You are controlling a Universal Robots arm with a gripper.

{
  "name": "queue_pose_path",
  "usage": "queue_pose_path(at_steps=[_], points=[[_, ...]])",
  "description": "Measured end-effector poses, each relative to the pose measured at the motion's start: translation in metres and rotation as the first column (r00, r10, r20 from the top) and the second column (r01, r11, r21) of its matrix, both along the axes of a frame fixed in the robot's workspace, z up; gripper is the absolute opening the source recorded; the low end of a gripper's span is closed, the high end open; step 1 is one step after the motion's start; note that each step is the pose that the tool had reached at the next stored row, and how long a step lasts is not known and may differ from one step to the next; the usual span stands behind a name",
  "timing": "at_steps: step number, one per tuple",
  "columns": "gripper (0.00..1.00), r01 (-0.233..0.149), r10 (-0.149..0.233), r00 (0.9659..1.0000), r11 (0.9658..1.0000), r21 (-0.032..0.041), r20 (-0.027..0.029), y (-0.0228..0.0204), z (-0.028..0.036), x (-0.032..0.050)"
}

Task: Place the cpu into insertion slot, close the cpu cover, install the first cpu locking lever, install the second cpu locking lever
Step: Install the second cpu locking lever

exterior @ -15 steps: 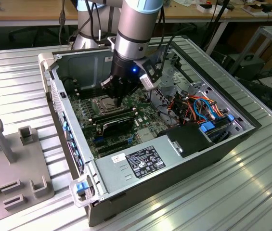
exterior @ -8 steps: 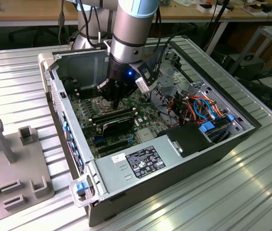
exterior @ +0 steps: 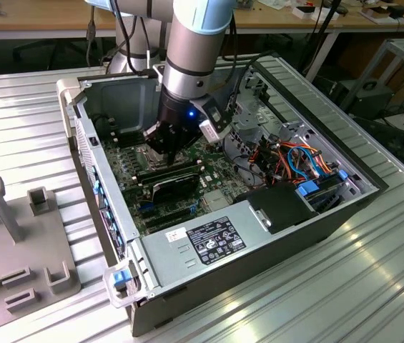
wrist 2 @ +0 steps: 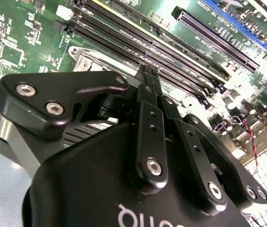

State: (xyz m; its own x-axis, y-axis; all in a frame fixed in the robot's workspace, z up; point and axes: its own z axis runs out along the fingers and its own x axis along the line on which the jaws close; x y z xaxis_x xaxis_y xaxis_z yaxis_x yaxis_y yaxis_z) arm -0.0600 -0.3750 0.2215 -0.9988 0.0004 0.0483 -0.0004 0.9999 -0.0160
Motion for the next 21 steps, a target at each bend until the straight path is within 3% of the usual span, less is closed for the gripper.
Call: queue_pose_path(at_steps=[14, 21], points=[[0.11, 0.0, 0.0, 1.0, 1.0, -0.0003, -0.0002, 0.0017, -0.0066, -0.0053], [0.11, 0.0, 0.0, 1.0, 1.0, -0.0001, -0.0001, 0.0066, -0.0098, -0.0055]])
